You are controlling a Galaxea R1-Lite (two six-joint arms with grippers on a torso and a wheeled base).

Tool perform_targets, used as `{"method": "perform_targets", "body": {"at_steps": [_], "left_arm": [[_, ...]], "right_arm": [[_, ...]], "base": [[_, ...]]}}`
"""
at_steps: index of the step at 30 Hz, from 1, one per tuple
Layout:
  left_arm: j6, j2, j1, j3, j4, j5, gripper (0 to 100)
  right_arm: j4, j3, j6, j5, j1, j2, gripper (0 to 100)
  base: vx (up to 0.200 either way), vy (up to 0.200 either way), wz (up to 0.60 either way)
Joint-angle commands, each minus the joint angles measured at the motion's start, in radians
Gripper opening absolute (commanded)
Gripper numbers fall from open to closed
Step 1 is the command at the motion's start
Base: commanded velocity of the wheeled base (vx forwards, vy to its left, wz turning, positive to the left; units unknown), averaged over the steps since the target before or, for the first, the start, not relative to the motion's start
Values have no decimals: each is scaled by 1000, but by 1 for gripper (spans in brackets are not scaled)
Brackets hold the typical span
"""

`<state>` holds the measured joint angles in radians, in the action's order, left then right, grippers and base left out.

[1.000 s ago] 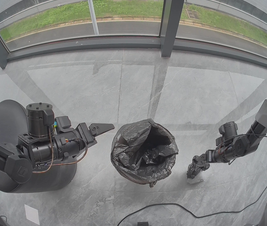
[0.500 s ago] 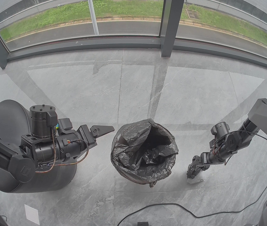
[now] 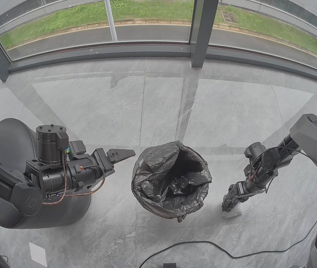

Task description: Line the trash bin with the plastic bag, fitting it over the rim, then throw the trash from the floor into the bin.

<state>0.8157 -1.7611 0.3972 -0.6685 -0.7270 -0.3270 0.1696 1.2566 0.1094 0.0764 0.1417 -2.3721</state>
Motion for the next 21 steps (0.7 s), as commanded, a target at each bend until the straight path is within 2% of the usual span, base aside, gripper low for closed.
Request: {"method": "perform_targets", "body": {"at_steps": [1, 4, 21], "left_arm": [[0, -6, -1, 0, 0, 0, 100], [0, -8, -1, 0, 0, 0, 100], [0, -35, -3, 4, -28, 2, 100]], "right_arm": [[27, 40, -11, -3, -1, -19, 100], [34, 46, -37, -1, -2, -29, 100], [39, 53, -69, 31, -16, -15, 100]], "base": [[0, 0, 0], [0, 0, 0], [0, 0, 0]]}}
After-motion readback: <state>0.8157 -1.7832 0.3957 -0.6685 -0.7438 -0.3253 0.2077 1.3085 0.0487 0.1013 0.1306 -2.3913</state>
